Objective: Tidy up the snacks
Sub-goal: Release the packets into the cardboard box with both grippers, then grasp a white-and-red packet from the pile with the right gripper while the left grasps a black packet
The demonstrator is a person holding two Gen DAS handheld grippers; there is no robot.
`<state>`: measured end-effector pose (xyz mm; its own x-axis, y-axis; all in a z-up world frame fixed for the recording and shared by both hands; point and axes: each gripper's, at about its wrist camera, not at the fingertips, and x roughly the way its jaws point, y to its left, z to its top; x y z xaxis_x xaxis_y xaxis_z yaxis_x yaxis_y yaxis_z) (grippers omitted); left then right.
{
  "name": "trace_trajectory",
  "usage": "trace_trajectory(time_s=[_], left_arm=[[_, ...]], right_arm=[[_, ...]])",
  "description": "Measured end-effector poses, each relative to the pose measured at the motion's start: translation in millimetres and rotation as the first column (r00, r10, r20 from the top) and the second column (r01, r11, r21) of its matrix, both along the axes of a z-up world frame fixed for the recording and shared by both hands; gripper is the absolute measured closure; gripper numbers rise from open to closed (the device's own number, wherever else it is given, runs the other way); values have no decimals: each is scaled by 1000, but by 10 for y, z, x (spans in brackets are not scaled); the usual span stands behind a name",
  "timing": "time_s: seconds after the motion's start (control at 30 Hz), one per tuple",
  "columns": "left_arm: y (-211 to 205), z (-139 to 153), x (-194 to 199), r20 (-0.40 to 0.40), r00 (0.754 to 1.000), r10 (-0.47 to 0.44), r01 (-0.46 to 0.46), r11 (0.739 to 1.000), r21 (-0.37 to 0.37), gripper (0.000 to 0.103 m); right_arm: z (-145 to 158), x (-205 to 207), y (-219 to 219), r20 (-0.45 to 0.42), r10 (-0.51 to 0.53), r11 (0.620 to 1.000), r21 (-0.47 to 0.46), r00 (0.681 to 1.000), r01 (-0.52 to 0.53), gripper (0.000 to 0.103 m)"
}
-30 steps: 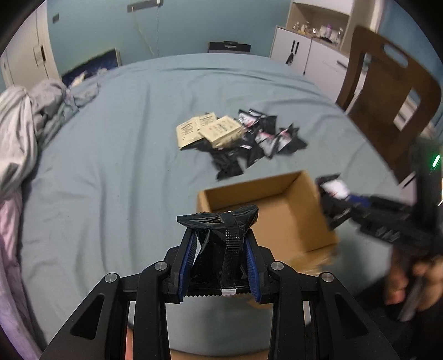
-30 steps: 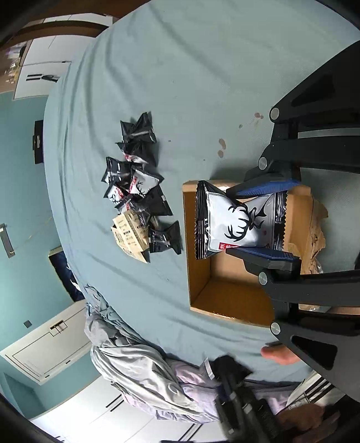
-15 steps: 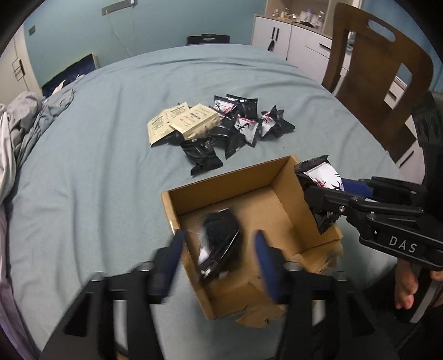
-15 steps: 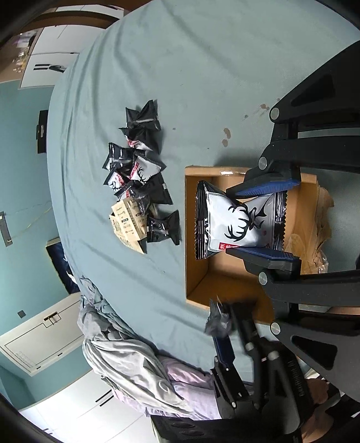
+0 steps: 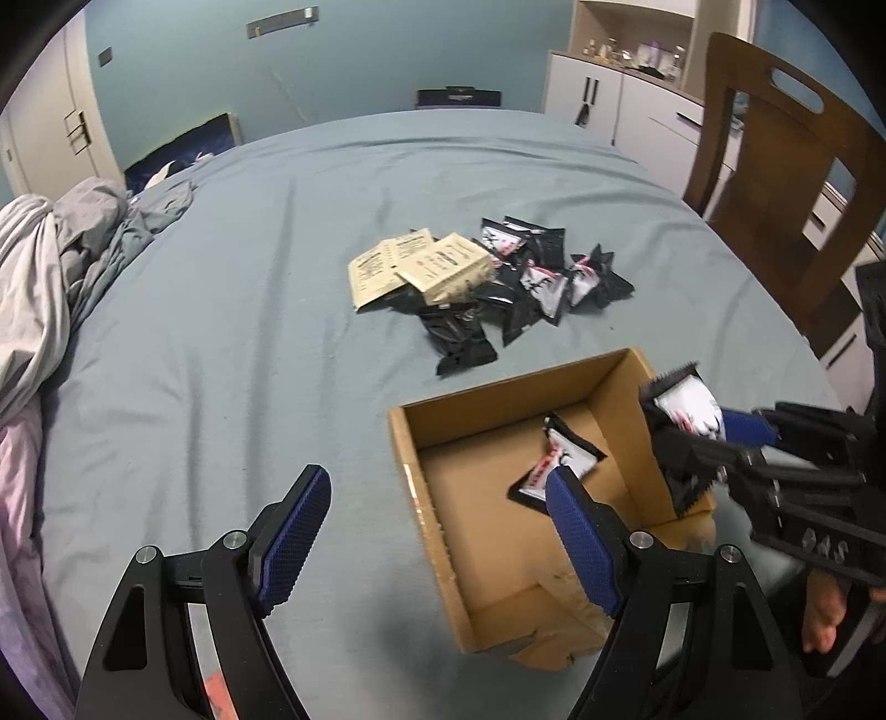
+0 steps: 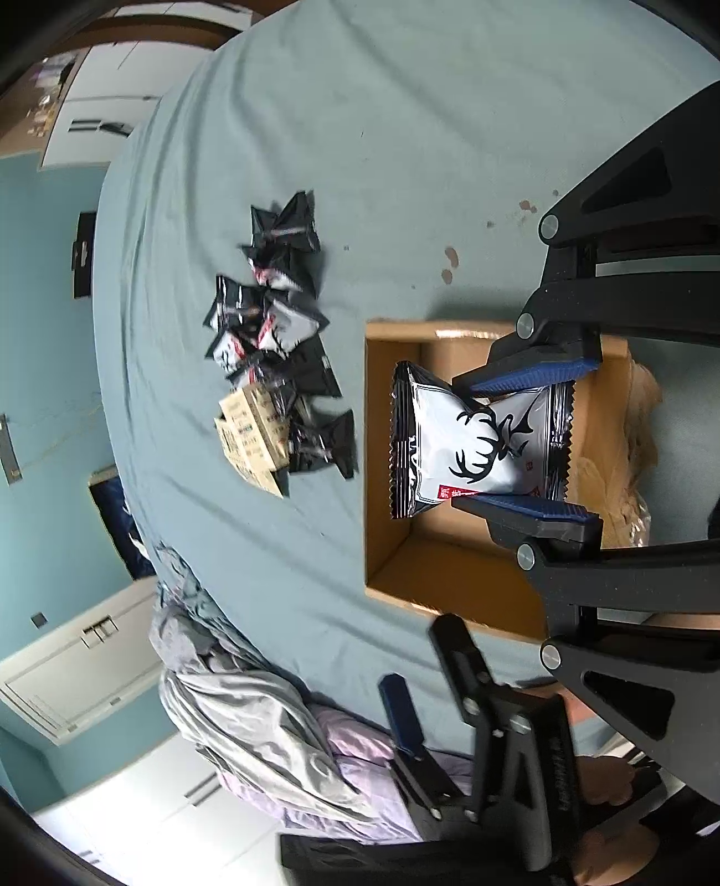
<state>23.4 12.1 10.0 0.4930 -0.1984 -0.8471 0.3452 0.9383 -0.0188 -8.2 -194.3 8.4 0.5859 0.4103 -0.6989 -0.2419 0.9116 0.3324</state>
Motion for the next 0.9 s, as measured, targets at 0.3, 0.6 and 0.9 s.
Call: trace_trajectory(time_s=[0.3, 0.6, 0.9], left_arm=[[141, 40, 71, 10, 997, 73, -72, 997, -27, 22], [189, 43, 101, -21, 996, 85, -87, 994, -60, 21], [175, 74, 112, -6, 996, 89, -89, 994, -57, 21]], right_arm=[[-7, 24, 15, -2, -20, 997, 76, 1000, 20, 33], [2, 171, -444, -29, -246, 965, 84, 969, 247, 33], [-33, 529, -677, -101, -337, 940, 17, 936, 340, 33]])
